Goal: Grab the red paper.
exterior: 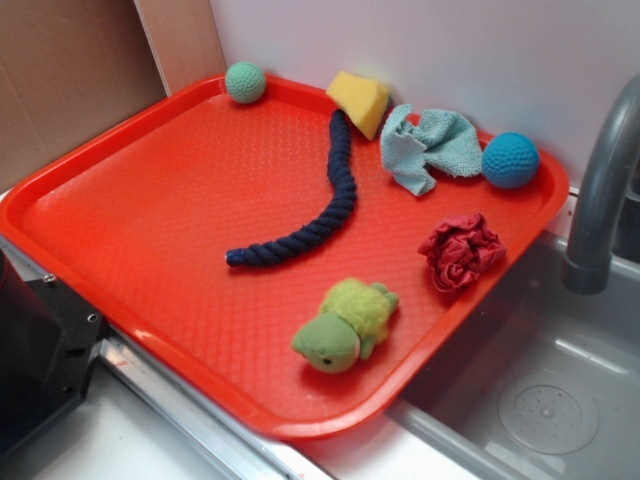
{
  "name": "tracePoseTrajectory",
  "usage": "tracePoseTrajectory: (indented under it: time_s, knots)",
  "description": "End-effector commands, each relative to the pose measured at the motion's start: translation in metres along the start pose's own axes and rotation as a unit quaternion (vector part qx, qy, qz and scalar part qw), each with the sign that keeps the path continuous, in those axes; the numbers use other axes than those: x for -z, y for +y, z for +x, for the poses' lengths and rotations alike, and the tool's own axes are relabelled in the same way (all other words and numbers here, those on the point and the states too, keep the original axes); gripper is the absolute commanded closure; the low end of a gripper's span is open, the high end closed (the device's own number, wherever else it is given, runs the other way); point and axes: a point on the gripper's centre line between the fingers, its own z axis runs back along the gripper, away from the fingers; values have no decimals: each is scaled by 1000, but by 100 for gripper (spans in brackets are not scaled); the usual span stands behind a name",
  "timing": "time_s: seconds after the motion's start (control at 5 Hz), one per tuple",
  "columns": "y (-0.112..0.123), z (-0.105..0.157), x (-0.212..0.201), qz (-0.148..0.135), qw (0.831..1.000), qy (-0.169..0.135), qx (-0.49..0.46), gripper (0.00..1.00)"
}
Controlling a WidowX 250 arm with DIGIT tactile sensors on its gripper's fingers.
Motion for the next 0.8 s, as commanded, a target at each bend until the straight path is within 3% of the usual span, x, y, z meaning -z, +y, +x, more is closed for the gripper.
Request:
tracePoseTrajectory:
  time_s: [0.0,0.4,0.6]
  knots:
    - [-58,40,70,-28,981,1,193,0]
    - [-105,84,122,-34,961,-48,270,0]
    - [-129,91,150,-63,923,-59,374,0]
